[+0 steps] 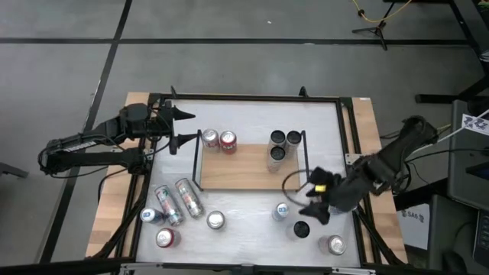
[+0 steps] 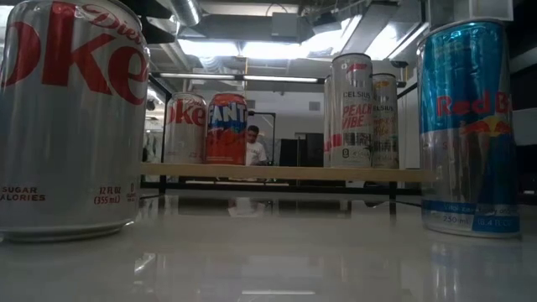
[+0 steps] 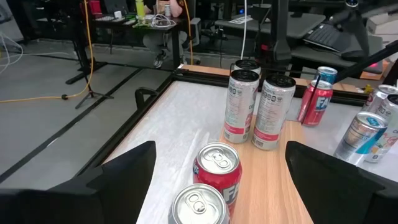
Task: Place canned beverage on shelf
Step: Put the right white-yellow soda can on the shelf aligned with the other white-yellow soda can
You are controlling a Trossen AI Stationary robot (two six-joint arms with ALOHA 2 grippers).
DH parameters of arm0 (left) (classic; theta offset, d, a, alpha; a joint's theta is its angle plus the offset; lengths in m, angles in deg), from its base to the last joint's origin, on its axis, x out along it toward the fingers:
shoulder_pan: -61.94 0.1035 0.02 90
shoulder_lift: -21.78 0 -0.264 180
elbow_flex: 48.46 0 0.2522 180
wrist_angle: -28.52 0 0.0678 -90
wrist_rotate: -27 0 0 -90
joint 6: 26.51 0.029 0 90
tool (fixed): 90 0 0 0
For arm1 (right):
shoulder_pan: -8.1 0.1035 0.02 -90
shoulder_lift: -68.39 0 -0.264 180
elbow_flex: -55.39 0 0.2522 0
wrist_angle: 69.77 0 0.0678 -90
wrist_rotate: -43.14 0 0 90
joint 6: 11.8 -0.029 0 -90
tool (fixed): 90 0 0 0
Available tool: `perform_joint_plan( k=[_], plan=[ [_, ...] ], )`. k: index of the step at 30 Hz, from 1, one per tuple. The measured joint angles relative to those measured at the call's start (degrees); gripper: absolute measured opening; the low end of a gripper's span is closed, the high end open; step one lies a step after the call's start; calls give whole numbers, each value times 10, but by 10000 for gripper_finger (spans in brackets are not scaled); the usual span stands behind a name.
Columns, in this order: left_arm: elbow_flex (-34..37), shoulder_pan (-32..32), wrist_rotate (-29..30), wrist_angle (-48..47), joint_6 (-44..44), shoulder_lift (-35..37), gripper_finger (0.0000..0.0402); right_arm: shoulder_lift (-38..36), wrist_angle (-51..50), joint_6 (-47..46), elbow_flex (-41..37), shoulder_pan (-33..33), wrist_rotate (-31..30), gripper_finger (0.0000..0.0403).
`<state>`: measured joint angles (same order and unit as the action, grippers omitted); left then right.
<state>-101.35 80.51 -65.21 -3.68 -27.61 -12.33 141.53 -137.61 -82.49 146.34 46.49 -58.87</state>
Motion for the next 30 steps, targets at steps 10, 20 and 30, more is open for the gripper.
perform_joint_plan(
  k=[10,20,30],
  plan=[
    [0,0,-3,0,-3,0,352,81,-44,-146,0,37,74,379],
    [0,0,-3,0,-3,0,352,122,-44,-208,0,36,140,379],
    [0,0,-3,0,-3,0,352,130,-50,-226,25,34,124,379]
  ],
)
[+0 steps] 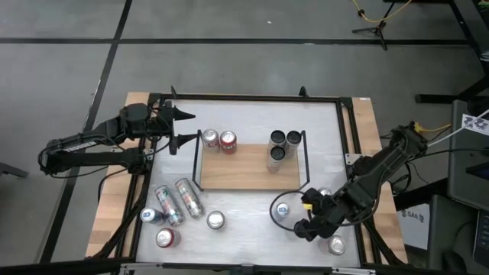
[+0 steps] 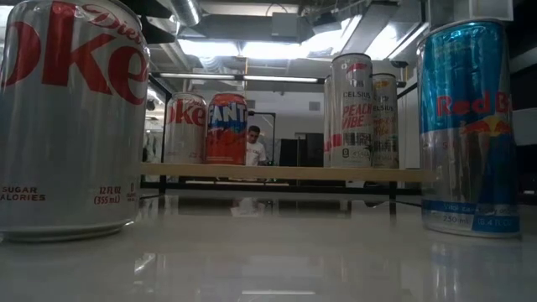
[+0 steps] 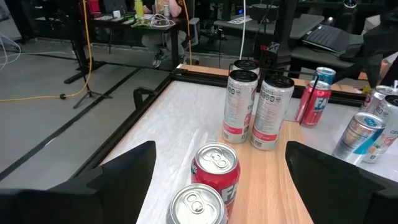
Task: Place canned beverage on shelf
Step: Put the right white-yellow soda can on the shelf aligned with the other white-yellow soda can
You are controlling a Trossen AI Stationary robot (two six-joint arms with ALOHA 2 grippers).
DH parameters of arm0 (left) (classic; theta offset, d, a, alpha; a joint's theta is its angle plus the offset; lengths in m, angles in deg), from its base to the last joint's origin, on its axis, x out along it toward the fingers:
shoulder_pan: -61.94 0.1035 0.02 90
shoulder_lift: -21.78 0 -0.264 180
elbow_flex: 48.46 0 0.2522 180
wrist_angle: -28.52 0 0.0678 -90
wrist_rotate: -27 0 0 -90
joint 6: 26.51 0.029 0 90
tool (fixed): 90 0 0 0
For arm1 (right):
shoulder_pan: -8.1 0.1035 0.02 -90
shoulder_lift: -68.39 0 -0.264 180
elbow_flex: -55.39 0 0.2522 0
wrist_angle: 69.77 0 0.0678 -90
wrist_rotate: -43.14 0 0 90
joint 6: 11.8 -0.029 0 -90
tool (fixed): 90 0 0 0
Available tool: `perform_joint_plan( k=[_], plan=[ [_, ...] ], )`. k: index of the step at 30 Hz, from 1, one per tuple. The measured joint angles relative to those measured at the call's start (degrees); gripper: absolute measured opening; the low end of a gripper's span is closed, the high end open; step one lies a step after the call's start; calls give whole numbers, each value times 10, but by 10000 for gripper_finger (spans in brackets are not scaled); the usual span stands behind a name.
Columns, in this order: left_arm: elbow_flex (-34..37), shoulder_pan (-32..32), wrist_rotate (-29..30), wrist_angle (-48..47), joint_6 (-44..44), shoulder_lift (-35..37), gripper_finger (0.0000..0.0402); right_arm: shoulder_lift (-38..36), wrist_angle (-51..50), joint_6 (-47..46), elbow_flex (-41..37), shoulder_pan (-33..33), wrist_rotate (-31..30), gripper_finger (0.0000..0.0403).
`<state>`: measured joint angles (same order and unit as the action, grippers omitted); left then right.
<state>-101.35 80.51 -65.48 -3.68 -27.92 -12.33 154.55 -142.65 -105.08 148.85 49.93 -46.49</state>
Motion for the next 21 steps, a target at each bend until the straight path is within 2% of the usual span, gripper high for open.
perform_joint_plan(
  k=[7,17,21],
  plan=[
    [0,0,0,-1,0,0,352,35,-72,5,73,-3,-23,379],
    [0,0,-1,-5,0,0,352,122,-171,4,162,-3,-23,379],
    [0,0,-1,-5,0,0,352,144,-175,2,183,-3,-23,379]
  ],
)
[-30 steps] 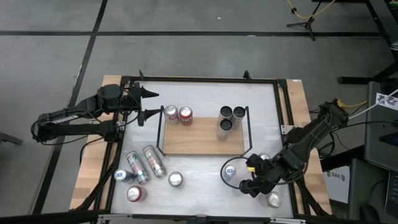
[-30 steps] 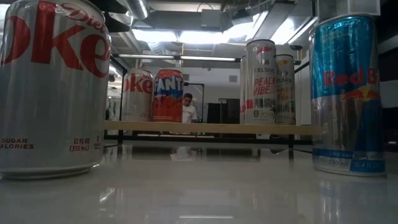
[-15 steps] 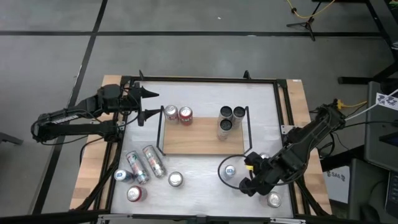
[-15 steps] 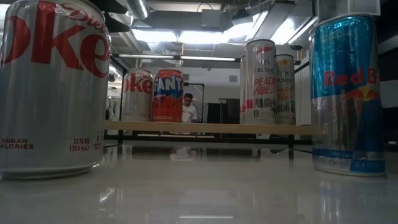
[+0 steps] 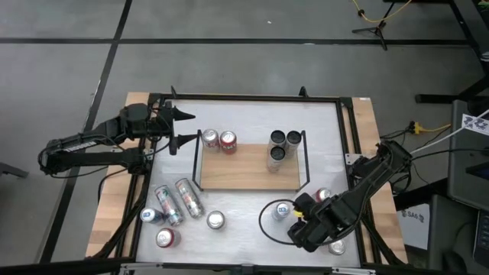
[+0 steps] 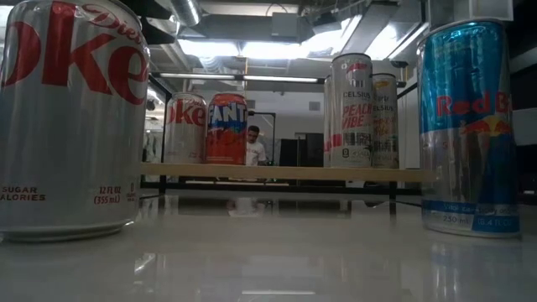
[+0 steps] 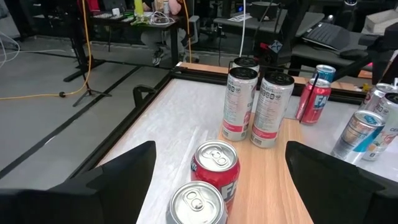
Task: Place canned beverage on shelf
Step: Put the right white-yellow soda can on the shelf aligned with the other white-yellow soda can
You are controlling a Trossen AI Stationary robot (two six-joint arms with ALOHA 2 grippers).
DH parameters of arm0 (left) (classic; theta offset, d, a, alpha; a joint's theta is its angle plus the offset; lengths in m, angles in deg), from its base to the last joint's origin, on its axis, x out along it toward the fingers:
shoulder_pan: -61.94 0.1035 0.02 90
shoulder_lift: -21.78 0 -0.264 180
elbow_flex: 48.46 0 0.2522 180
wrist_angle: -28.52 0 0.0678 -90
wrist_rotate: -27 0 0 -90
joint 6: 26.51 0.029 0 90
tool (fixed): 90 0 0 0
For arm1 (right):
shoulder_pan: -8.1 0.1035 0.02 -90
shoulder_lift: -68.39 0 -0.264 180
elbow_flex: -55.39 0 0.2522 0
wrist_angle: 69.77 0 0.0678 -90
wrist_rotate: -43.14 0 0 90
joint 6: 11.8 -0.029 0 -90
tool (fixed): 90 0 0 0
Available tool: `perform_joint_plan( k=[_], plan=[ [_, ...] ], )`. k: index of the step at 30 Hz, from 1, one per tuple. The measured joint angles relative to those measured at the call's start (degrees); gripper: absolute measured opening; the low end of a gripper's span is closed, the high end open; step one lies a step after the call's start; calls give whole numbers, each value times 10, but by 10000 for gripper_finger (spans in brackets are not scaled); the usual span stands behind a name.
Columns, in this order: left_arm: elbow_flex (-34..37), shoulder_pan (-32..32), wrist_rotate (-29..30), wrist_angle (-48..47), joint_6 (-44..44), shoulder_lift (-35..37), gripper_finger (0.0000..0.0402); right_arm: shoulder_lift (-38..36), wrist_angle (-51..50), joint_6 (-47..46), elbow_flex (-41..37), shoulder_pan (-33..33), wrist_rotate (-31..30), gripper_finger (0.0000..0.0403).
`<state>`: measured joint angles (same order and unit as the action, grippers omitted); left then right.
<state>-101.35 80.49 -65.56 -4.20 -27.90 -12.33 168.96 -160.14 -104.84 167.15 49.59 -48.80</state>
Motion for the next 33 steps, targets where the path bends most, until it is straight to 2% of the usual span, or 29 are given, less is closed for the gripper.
perform_joint_plan(
  k=[14,22,33],
  plan=[
    [0,0,-1,-28,0,0,352,7,2,-2,7,1,-26,379],
    [0,0,-1,-29,0,0,352,44,1,3,7,1,5,379],
    [0,0,-1,-29,0,0,352,53,1,5,7,1,-6,379]
  ],
)
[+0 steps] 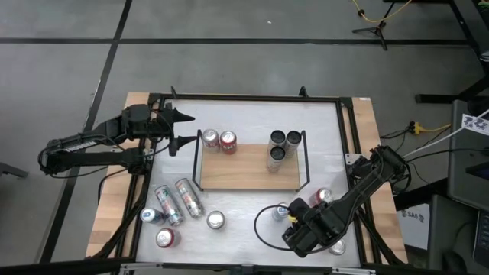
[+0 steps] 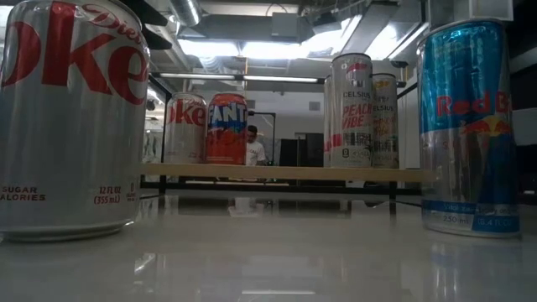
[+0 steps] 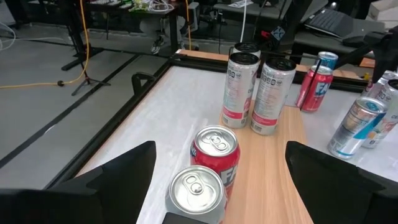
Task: Place canned beverage on shelf
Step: Put the right white-yellow soda can on the shelf aligned with the other white-yellow soda can
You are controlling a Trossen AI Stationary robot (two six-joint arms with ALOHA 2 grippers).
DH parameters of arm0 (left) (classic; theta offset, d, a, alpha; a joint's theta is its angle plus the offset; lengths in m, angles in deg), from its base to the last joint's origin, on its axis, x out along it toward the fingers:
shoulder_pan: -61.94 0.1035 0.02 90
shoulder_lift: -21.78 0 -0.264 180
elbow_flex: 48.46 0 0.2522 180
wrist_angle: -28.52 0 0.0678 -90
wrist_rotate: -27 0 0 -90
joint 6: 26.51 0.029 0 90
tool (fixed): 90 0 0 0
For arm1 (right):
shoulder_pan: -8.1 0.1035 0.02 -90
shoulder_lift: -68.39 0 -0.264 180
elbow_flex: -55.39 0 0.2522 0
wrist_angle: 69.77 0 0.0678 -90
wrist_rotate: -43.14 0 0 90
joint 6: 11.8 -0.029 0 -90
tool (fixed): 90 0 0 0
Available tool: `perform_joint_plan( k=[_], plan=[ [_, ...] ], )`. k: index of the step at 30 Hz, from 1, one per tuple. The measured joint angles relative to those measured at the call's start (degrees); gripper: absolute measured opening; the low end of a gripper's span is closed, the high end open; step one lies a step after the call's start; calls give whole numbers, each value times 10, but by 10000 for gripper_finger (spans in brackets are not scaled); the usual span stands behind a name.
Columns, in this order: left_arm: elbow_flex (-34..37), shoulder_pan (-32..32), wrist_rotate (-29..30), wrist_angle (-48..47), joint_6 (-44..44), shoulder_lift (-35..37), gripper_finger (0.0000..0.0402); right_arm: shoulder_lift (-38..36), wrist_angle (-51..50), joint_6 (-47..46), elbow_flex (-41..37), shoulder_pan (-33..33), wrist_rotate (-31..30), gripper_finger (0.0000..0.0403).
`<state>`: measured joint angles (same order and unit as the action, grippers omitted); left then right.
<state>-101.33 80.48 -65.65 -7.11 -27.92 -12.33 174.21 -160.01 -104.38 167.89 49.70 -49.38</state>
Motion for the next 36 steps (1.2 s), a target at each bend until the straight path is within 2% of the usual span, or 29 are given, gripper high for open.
perform_joint_plan(
  k=[12,31,36],
  plan=[
    [0,0,0,0,0,0,352,3,38,29,0,0,-17,379],
    [0,0,0,0,0,0,352,6,24,-4,0,0,13,379],
    [0,0,0,0,-1,0,352,17,22,-4,0,-3,45,379]
  ],
)
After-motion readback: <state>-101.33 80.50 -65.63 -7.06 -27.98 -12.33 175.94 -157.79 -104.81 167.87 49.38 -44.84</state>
